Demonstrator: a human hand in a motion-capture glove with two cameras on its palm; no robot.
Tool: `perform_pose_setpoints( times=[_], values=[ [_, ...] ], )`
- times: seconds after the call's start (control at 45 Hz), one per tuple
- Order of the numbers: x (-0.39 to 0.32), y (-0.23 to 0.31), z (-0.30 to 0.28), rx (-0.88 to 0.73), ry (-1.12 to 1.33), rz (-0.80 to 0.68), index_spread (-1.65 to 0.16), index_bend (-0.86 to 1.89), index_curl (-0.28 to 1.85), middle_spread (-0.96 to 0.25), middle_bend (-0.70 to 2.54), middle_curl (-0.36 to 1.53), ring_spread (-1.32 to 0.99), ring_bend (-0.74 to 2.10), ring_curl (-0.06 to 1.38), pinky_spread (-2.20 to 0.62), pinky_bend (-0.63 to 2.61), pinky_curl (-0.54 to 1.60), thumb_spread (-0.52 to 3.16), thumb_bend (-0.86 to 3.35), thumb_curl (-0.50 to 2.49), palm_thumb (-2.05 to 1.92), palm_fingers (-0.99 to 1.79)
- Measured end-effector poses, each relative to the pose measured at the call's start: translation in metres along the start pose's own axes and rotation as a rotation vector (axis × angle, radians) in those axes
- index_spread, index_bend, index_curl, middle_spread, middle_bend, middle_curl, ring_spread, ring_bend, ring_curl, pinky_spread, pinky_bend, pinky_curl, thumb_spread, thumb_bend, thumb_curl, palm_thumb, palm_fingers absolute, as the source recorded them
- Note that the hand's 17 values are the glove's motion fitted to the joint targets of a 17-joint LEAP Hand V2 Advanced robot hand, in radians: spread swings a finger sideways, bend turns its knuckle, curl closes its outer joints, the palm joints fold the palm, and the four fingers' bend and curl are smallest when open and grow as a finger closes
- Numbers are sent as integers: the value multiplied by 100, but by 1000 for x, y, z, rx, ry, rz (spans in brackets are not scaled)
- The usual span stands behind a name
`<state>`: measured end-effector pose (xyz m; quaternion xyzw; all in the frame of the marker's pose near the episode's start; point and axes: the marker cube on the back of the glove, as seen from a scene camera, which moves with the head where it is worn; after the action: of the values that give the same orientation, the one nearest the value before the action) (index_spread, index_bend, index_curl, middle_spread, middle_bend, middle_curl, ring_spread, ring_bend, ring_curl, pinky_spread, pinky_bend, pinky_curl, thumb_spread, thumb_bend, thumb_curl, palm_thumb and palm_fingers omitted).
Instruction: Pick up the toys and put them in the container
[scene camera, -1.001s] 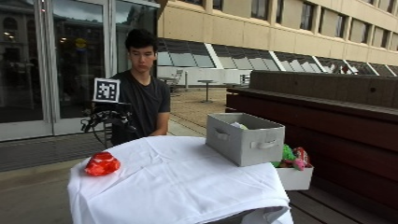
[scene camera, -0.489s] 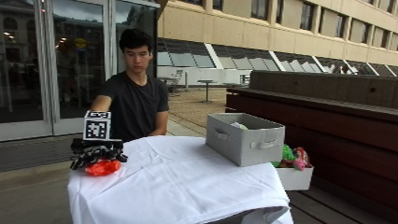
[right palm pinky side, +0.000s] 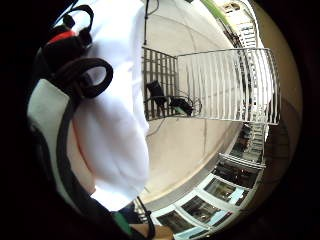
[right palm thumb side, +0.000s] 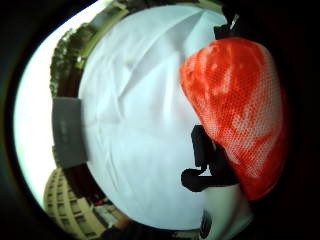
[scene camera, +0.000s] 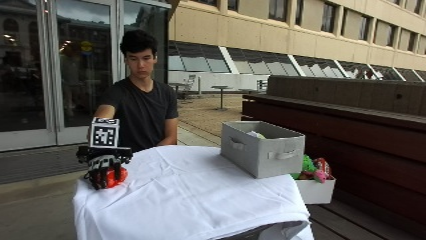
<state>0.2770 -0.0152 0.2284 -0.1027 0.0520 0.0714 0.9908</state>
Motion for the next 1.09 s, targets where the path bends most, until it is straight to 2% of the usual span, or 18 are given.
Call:
perform_pose_setpoints(
  times=[0.067,0.089,0.156,0.222,0.245,0.311,0.445,0.511,0.578,0.667,0.778,0.867,0.956,1.089],
  values=[
    [-3,0,-5,11,60,9,-30,73,37,-32,36,34,-47,72,36,-47,94,26,93,28,51,80,104],
    [-4,1,-6,12,72,14,-30,73,38,-32,34,33,-49,68,35,-47,93,26,90,24,51,76,96],
    [-5,3,-8,0,93,22,-29,70,39,-36,48,39,-49,87,42,-51,84,25,77,37,58,96,126],
    [-5,4,-10,-32,81,26,-27,68,41,-37,67,45,-49,96,44,-54,76,24,74,45,63,106,137],
    [-5,4,-10,-38,68,31,-27,69,42,-37,64,44,-49,98,45,-54,78,25,70,45,64,106,131],
    [-6,7,-10,-54,17,38,-26,68,43,-38,82,50,-48,101,46,-56,73,25,69,51,67,111,137],
    [-11,15,-30,-69,-53,30,-25,69,46,-36,97,55,-46,107,47,-57,71,27,70,59,72,111,134],
    [-16,16,-64,-59,-91,15,-24,68,48,-36,101,56,-45,112,48,-58,68,27,63,53,73,102,130],
    [-26,14,-106,-7,-133,49,-26,63,48,-37,83,52,-45,107,48,-54,88,34,54,32,70,77,106],
    [-42,14,-154,42,-137,38,-26,59,49,-38,76,51,-45,105,48,-52,93,37,51,29,73,73,103],
    [-76,13,-218,185,-133,-40,-29,53,50,-40,71,51,-46,104,48,-50,97,39,49,27,75,71,100],
    [-114,25,-268,152,-123,-22,-30,49,51,-42,68,51,-47,103,48,-50,97,40,49,26,78,71,100],
    [-149,24,-303,256,-110,-94,-31,47,53,-43,66,51,-47,102,48,-49,96,40,49,25,80,70,101],
    [-209,36,-346,292,-118,-121,-33,42,55,-44,62,52,-47,101,48,-49,96,40,50,23,83,70,102]
  ],
)
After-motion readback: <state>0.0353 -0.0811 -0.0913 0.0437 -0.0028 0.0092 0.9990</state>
